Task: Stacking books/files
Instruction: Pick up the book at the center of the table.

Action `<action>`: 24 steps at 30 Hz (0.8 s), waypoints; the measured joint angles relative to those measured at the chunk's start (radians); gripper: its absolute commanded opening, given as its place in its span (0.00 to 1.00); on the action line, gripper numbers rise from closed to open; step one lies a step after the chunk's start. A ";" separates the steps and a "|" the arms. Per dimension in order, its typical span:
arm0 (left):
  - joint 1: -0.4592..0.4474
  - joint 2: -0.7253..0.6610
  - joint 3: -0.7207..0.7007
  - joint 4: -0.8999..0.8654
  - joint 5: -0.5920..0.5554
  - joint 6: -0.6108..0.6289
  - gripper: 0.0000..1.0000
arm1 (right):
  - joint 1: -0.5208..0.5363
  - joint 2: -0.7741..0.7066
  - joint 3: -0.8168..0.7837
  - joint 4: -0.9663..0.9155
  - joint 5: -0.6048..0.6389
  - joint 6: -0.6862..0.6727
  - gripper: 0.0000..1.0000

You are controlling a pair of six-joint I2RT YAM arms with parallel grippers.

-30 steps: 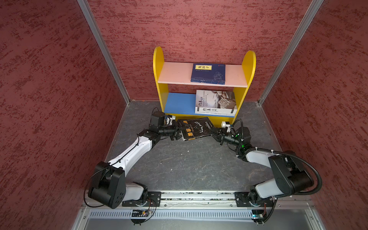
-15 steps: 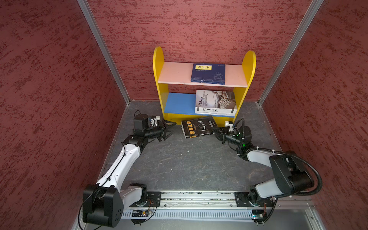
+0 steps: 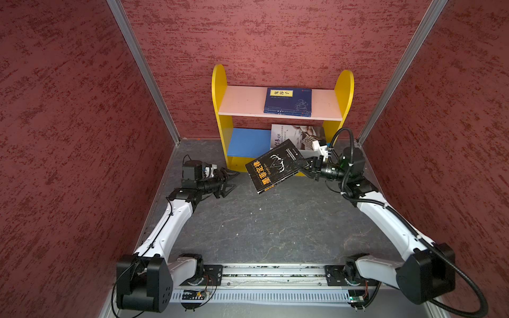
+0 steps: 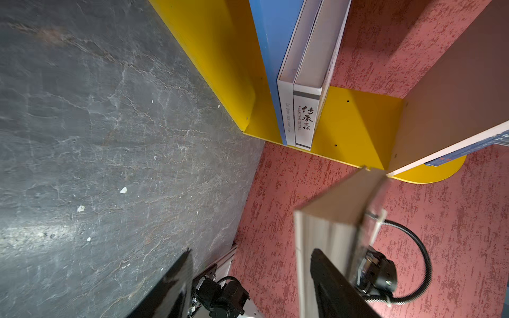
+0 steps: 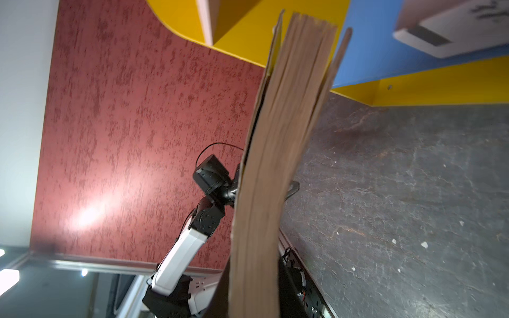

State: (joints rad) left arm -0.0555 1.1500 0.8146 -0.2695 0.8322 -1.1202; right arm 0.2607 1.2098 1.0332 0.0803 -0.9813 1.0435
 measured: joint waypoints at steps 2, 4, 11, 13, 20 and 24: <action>0.007 0.004 0.000 0.000 0.000 0.007 0.68 | 0.000 -0.019 0.048 -0.018 -0.029 -0.019 0.14; 0.009 0.008 0.003 0.000 0.000 0.015 0.69 | 0.000 -0.024 0.077 -0.008 -0.052 -0.012 0.14; 0.011 0.002 0.069 -0.002 0.000 0.061 0.71 | 0.000 0.064 0.202 0.154 -0.092 0.104 0.13; 0.011 -0.010 0.084 0.002 0.000 0.068 0.71 | 0.000 0.100 0.258 0.201 -0.093 0.129 0.12; -0.021 -0.044 0.158 0.018 -0.001 0.106 0.73 | -0.016 0.226 0.422 0.436 -0.050 0.249 0.13; -0.088 -0.045 0.229 0.051 -0.002 0.135 0.72 | -0.029 0.306 0.486 0.542 -0.007 0.301 0.13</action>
State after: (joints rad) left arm -0.1432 1.1049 1.0431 -0.2184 0.8299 -0.9855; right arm 0.2314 1.5162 1.5188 0.6220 -0.9882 1.3441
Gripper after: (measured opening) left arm 0.725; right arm 0.165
